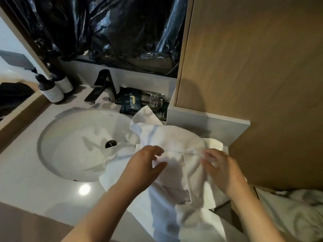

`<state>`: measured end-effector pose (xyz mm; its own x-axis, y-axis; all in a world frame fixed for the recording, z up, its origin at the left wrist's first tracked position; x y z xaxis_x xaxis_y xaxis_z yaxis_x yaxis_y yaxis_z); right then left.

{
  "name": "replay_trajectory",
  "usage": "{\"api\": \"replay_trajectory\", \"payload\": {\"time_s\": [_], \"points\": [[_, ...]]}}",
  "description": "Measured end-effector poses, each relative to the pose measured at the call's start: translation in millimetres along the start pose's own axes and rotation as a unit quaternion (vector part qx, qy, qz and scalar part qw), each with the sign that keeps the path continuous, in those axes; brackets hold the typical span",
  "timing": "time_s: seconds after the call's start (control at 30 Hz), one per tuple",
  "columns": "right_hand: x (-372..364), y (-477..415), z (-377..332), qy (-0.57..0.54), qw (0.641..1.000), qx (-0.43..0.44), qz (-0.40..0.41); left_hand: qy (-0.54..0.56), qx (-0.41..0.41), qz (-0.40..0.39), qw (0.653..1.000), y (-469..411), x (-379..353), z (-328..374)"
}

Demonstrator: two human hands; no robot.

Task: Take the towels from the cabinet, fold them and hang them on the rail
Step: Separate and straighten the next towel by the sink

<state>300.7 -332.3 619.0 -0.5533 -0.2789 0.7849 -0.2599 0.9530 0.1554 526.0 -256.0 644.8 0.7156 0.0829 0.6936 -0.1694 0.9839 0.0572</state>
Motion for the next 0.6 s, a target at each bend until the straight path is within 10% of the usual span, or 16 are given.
{"api": "replay_trajectory", "payload": {"time_s": [0.6], "points": [[-46.5, 22.3, -21.0, -0.054, 0.975, -0.149, 0.155, -0.115, -0.167, -0.057, 0.978, -82.7, -19.5, -14.2]]}}
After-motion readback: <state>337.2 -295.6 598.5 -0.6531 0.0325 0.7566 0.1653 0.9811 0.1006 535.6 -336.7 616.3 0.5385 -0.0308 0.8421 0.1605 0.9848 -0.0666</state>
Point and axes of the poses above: each hand's wrist, its own y-axis away from the middle knuckle, its own x-axis out of the back of the hand, z = x × y, the point moved 5 cm from there along -y, towards the middle knuckle, and after that the axes turned 4 degrees about y, right-handed, at the moved point
